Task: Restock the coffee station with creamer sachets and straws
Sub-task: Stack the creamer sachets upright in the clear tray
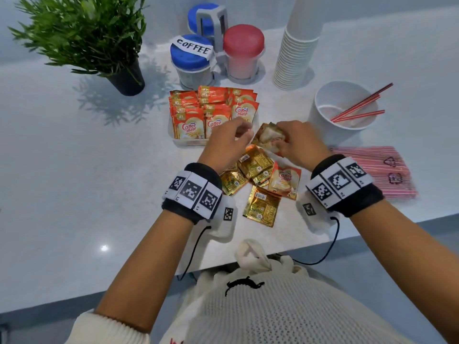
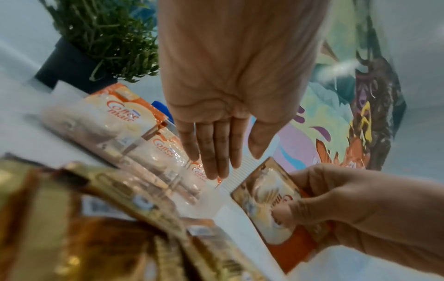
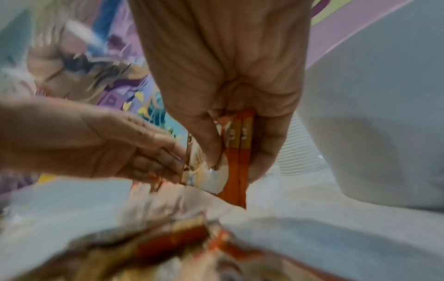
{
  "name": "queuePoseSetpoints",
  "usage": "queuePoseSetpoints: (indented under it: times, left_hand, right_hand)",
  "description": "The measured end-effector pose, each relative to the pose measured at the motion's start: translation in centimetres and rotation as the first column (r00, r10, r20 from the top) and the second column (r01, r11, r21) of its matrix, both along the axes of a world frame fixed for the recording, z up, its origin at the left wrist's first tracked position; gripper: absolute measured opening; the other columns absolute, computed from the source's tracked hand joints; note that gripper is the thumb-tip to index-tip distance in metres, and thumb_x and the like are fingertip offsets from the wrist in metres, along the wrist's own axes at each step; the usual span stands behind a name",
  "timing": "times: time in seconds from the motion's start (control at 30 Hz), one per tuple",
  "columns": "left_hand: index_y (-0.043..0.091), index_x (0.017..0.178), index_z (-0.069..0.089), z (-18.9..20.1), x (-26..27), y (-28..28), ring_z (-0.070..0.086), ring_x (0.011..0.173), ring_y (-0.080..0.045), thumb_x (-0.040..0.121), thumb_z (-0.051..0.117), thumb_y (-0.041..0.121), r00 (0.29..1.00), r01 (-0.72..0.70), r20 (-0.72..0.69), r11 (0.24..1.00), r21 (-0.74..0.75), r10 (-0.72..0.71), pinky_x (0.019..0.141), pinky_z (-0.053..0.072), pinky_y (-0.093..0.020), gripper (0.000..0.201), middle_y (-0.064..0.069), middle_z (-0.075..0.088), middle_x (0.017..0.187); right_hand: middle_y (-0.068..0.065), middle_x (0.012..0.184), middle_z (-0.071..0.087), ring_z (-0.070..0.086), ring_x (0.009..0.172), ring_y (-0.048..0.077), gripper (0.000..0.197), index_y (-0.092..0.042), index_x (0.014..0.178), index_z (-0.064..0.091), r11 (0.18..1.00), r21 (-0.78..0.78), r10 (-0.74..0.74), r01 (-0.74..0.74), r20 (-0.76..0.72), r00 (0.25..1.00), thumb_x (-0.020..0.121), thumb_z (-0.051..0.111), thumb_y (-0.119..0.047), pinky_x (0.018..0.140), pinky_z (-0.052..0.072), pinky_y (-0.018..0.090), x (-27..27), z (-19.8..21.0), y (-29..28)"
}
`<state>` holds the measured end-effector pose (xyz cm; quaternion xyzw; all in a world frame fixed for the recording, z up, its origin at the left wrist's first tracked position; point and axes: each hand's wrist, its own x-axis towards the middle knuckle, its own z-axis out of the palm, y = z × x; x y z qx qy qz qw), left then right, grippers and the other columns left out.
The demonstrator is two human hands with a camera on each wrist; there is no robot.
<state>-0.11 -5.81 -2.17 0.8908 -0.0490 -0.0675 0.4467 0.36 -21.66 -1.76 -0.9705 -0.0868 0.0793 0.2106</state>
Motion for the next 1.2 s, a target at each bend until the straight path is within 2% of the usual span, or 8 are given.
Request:
queuePoseSetpoints:
  times: [0.3,0.4,0.5,0.63,0.73,0.83,1.03,1.2]
  left_hand:
    - [0.013,0.074,0.054,1.9,-0.2,-1.5,0.035,0.054,-0.002,0.083,0.067,0.017,0.979,-0.098,0.165,0.988,-0.121,0.117,0.05,0.03,-0.011,0.016,0.011,0.04,0.057]
    - [0.014,0.08,0.06,1.8,-0.3,-1.4,0.05,0.063,-0.007,0.083,0.067,0.017,0.971,-0.153,0.16,0.978,-0.143,0.175,0.059,0.039,-0.009,0.008,0.006,0.055,0.066]
    - [0.012,0.091,0.061,1.6,-0.5,-1.2,0.067,0.086,-0.025,0.086,0.063,0.012,0.957,-0.261,0.038,0.906,-0.333,0.289,0.07,0.058,-0.032,0.006,-0.01,0.067,0.094]
    - [0.013,0.081,0.05,1.9,-0.8,-1.1,0.067,0.076,-0.02,0.089,0.059,0.006,0.95,-0.313,-0.151,0.819,-0.482,0.274,0.057,0.056,-0.018,0.014,-0.009,0.064,0.098]
    - [0.014,0.094,0.056,2.0,-0.7,-0.9,0.066,0.088,-0.019,0.087,0.062,0.008,0.956,-0.293,-0.157,0.834,-0.468,0.248,0.069,0.055,-0.024,0.011,-0.004,0.066,0.097]
    - [0.016,0.103,0.059,1.6,-0.6,-0.3,0.065,0.102,-0.023,0.086,0.062,0.006,0.936,-0.351,-0.15,0.799,-0.488,0.319,0.091,0.052,-0.038,0.021,-0.007,0.068,0.109]
    - [0.017,0.099,0.054,1.2,-0.4,0.6,0.066,0.099,-0.022,0.086,0.057,-0.002,0.874,-0.472,-0.197,0.678,-0.564,0.445,0.083,0.056,-0.032,0.023,-0.006,0.066,0.105]
    - [0.021,0.094,0.053,1.8,-0.6,0.2,0.064,0.083,-0.017,0.089,0.051,-0.002,0.924,-0.38,-0.234,0.642,-0.666,0.303,0.082,0.052,-0.037,0.024,0.0,0.066,0.09]
  right_hand:
    - [0.004,0.06,0.057,0.056,0.042,-0.003,0.017,-0.001,0.074,0.061,0.815,0.558,-0.171,0.159,-0.03,0.985,0.075,0.074,-0.013,0.043,0.042,0.011,-0.2,2.2,0.1]
    - [0.006,0.064,0.061,0.059,0.046,0.001,0.013,-0.005,0.074,0.061,0.726,0.654,-0.182,0.212,-0.113,0.977,0.074,0.074,-0.01,0.044,0.043,0.013,-0.3,2.1,0.1]
    - [0.006,0.073,0.065,0.061,0.055,0.01,0.012,-0.012,0.078,0.061,0.576,0.759,-0.179,0.304,-0.246,0.953,0.077,0.07,-0.004,0.052,0.047,0.019,-0.1,2.2,-0.2]
    - [0.014,0.087,0.061,0.056,0.073,0.022,0.01,0.002,0.093,0.061,0.467,0.806,-0.21,0.364,-0.299,0.931,0.085,0.06,-0.004,0.058,0.047,0.023,0.2,2.4,-0.2]
    - [0.01,0.09,0.059,0.057,0.071,0.017,0.008,-0.005,0.096,0.057,0.387,0.844,-0.314,0.37,-0.257,0.914,0.09,0.052,-0.005,0.054,0.049,0.02,0.6,2.6,-0.2]
    - [0.009,0.091,0.058,0.061,0.051,0.009,0.015,-0.021,0.086,0.044,0.427,0.841,-0.395,0.334,-0.159,0.905,0.095,0.041,-0.01,0.044,0.046,0.018,0.8,3.0,-0.5]
    - [0.005,0.073,0.057,0.05,0.039,0.006,0.006,-0.007,0.099,0.047,0.461,0.852,-0.253,0.248,-0.141,0.957,0.093,0.047,-0.008,0.041,0.036,0.02,0.9,2.7,-0.7]
    - [0.008,0.063,0.051,0.044,0.037,0.003,0.014,-0.013,0.077,0.057,0.578,0.791,-0.122,0.201,-0.16,0.98,0.087,0.059,-0.005,0.038,0.034,0.016,1.1,1.9,0.5]
